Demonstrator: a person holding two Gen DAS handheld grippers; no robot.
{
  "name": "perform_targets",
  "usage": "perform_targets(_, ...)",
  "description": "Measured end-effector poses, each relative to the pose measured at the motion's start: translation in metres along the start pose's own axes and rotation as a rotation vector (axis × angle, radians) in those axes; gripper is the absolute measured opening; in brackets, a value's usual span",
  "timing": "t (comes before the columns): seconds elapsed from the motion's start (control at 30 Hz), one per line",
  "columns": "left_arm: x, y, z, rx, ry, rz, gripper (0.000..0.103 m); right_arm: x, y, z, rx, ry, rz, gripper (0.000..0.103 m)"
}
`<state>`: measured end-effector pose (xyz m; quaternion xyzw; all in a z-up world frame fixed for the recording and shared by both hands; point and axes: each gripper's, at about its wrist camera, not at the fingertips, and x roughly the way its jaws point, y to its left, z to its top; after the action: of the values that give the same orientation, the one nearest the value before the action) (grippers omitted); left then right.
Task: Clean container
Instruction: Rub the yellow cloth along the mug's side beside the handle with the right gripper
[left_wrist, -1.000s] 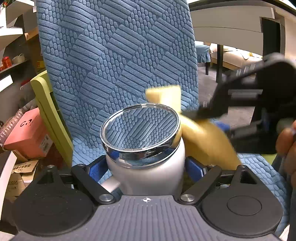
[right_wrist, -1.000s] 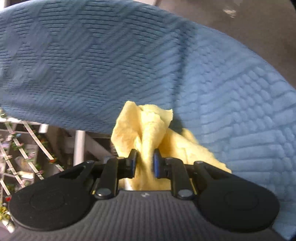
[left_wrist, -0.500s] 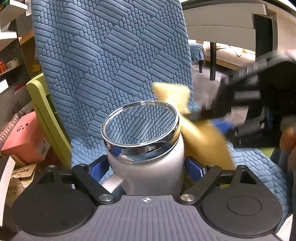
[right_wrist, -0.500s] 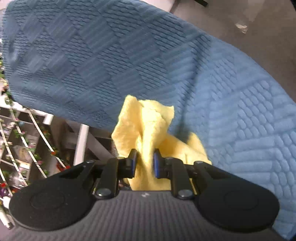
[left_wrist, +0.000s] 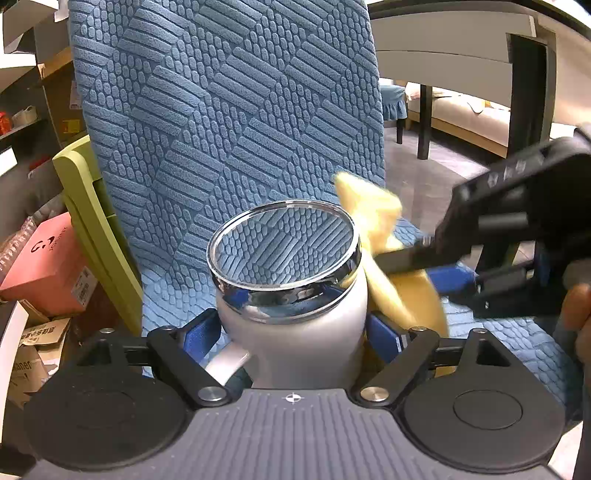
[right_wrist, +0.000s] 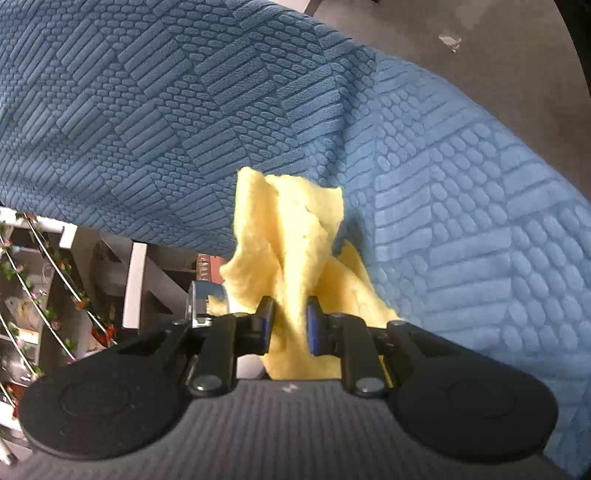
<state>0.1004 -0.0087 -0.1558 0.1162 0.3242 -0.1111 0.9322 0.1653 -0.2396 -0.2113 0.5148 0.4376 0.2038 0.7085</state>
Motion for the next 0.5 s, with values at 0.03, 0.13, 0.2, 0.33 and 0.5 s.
perform_targets(0.03, -0.001, 0.0, -0.001, 0.0, -0.001, -0.002, 0.087, -0.002, 0.005, -0.001, -0.017, -0.006, 0.014, 0.019)
perform_targets(0.13, -0.003, 0.002, -0.003, 0.003, -0.001, -0.006, 0.087, -0.005, 0.017, -0.006, -0.055, -0.019, 0.033, 0.019)
perform_targets(0.2, -0.004, 0.002, -0.005, 0.006, -0.002, -0.007, 0.086, -0.004, 0.014, -0.007, -0.043, -0.01, 0.007, 0.019)
perform_targets(0.33, -0.006, 0.004, -0.007, 0.003, -0.001, -0.016, 0.084, 0.0, 0.005, -0.007, -0.009, 0.008, -0.034, 0.019)
perform_targets(0.5, -0.01, 0.006, -0.008, 0.004, 0.0, -0.026, 0.083, -0.005, 0.019, -0.008, -0.035, -0.009, 0.023, 0.019)
